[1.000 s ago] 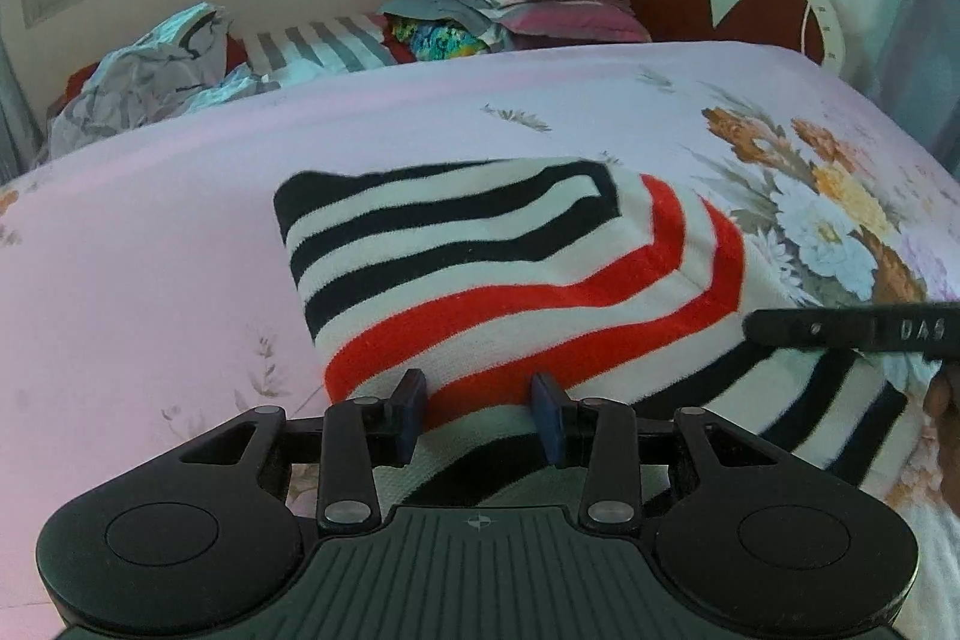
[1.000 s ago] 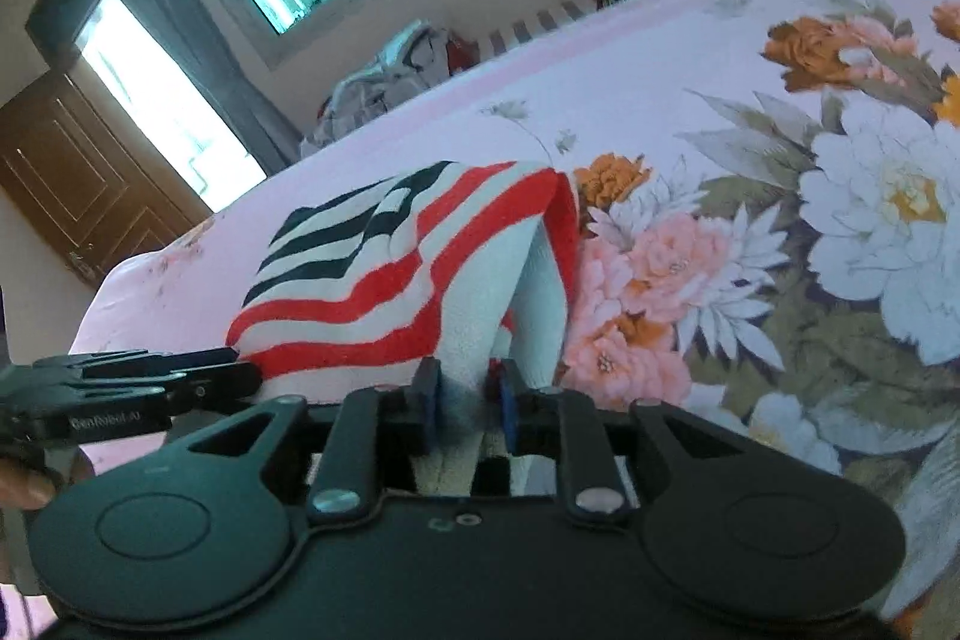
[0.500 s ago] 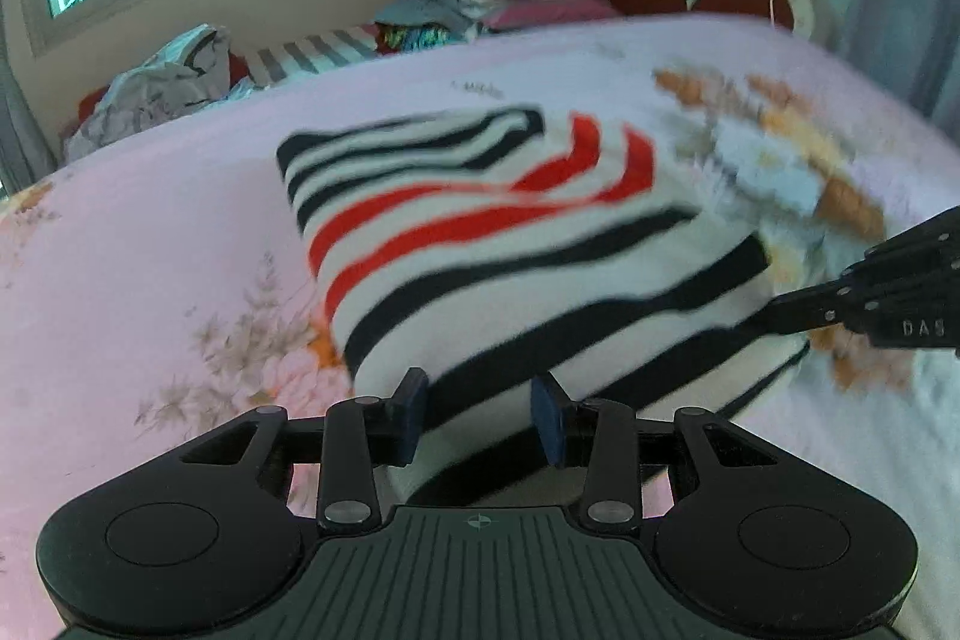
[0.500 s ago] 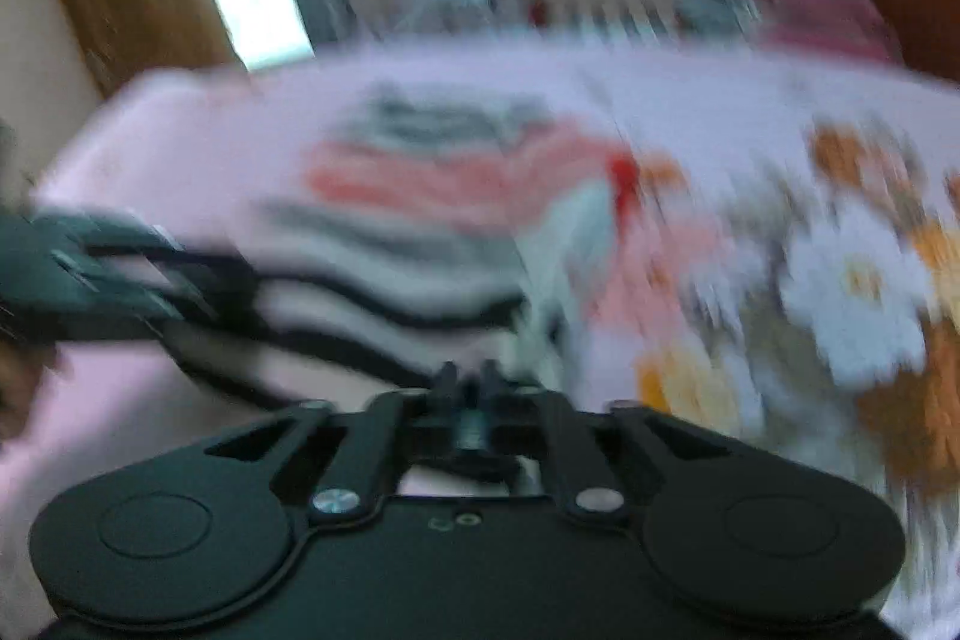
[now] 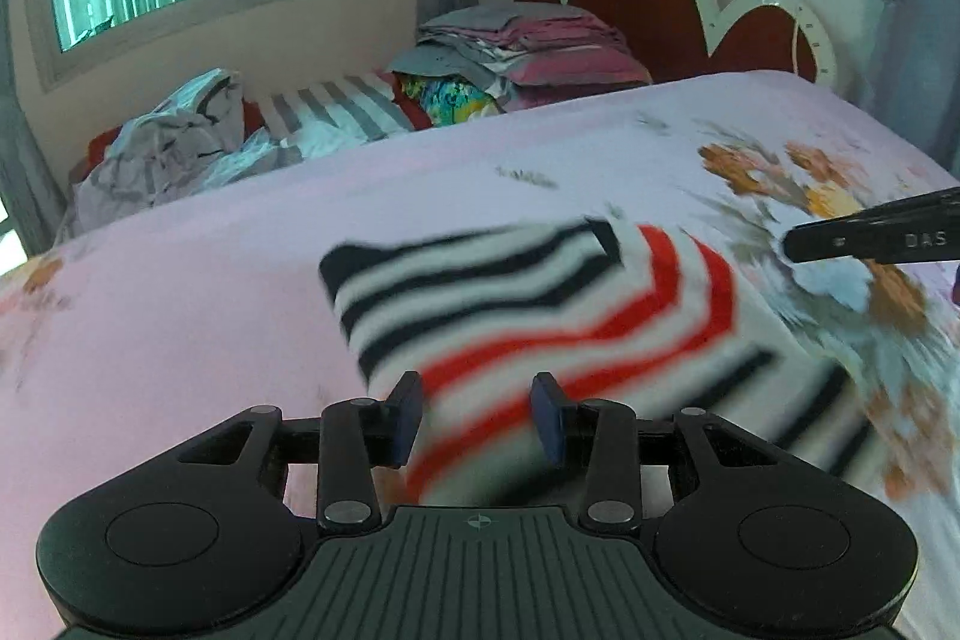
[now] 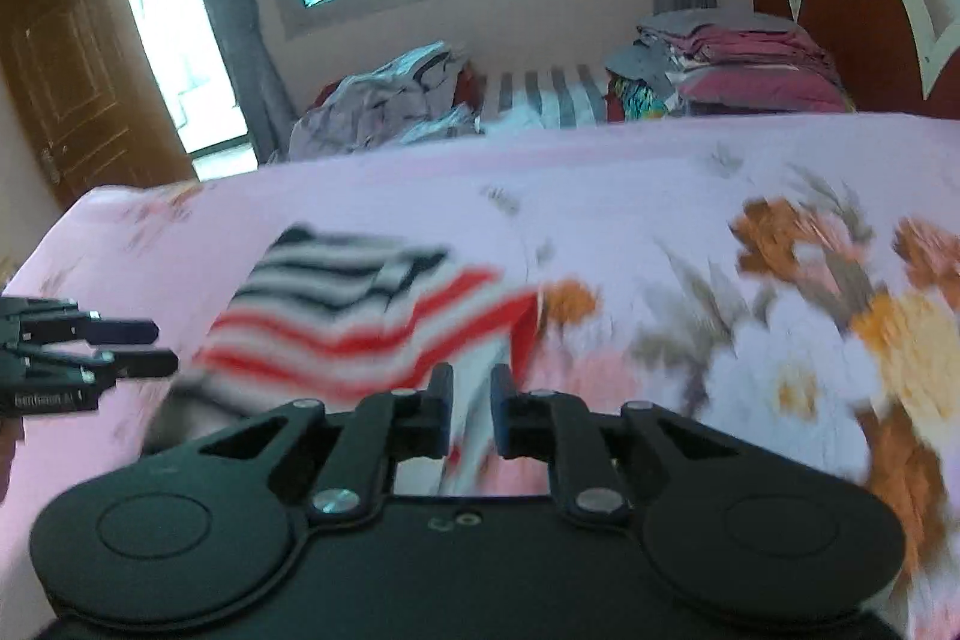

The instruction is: Fold small clothes

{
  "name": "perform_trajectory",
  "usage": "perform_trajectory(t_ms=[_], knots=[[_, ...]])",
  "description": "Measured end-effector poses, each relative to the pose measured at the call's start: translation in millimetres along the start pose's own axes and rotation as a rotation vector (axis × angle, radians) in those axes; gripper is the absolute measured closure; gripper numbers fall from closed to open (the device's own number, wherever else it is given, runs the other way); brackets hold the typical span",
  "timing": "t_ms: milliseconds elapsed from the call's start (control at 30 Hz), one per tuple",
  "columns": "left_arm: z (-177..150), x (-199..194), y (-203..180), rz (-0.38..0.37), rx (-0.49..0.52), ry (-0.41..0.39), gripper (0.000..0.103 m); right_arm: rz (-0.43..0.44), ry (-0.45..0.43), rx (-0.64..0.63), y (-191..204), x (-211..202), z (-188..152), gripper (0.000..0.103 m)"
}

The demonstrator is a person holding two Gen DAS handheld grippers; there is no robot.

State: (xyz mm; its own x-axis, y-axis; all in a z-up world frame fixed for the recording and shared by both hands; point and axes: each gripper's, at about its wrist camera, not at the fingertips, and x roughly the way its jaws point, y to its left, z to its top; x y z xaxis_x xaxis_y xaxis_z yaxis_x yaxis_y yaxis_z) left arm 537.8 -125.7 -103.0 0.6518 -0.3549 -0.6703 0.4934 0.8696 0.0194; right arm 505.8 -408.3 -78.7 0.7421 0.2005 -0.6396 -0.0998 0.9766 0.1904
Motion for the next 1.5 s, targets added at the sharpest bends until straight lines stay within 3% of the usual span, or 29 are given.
perform_trajectory(t_ms=[200,267,333,433,533,633,700,767,800,833,867,1000,1033,1067,1200,1367,1500], knots=[[20.9,51.3,-10.9,-0.007,0.053,0.042,0.064,0.014,0.065,-0.160,27.8,67.4,20.2,0.092],[13.6,65.5,-7.3,0.039,0.045,0.080,0.064,-0.095,0.158,-0.215,27.3,94.6,10.7,0.097],[5.7,70.4,-3.3,0.035,0.014,0.082,0.064,-0.139,0.160,-0.197,19.3,100.6,7.0,0.100],[3.6,59.3,-3.2,0.047,-0.005,0.075,0.064,-0.127,0.165,-0.172,16.5,92.8,8.5,0.101],[-0.1,27.9,-8.4,0.037,0.001,0.028,0.064,-0.078,0.092,-0.155,17.8,56.5,6.3,0.092],[-17.3,1.7,-19.3,0.013,0.017,0.020,0.064,-0.005,0.063,-0.150,22.4,19.3,-7.3,0.091],[-31.8,-3.8,-24.2,0.013,0.025,0.038,0.064,0.028,0.098,-0.160,25.3,12.3,-18.1,0.094],[-41.7,-4.7,-25.9,0.044,0.023,0.034,0.064,-0.056,0.176,-0.188,23.1,24.4,-35.4,0.102],[-41.5,-4.8,-24.8,0.042,-0.004,0.034,0.064,-0.100,0.198,-0.183,18.4,30.0,-41.8,0.098],[-39.2,-5.6,-25.3,0.052,-0.015,0.043,0.064,-0.130,0.236,-0.164,12.8,35.1,-45.9,0.101],[-36.1,-7.3,-27.0,0.063,-0.011,0.049,0.064,-0.119,0.247,-0.132,7.3,33.7,-48.8,0.101],[-37.5,-26.2,-34.3,0.096,0.017,0.037,0.064,-0.039,0.053,-0.089,13.0,-21.1,-45.7,0.094],[-38.9,-28.7,-34.4,0.099,0.013,0.038,0.064,-0.014,0.011,-0.082,15.7,-32.7,-43.7,0.083],[-40.8,-30.7,-35.7,0.102,0.007,0.040,0.064,0.024,-0.018,-0.072,19.6,-42.5,-42.2,0.082],[-43.3,-33.6,-40.1,0.127,-0.008,0.050,0.064,0.085,0.021,-0.104,28.3,-39.9,-40.4,0.085],[-46.7,-37.1,-49.2,0.157,0.003,0.068,0.064,0.056,0.135,-0.132,25.5,-15.7,-56.9,0.092],[-55.1,-38.6,-50.5,0.169,-0.016,0.075,0.064,0.059,0.156,-0.141,21.4,-8.2,-68.2,0.092]])
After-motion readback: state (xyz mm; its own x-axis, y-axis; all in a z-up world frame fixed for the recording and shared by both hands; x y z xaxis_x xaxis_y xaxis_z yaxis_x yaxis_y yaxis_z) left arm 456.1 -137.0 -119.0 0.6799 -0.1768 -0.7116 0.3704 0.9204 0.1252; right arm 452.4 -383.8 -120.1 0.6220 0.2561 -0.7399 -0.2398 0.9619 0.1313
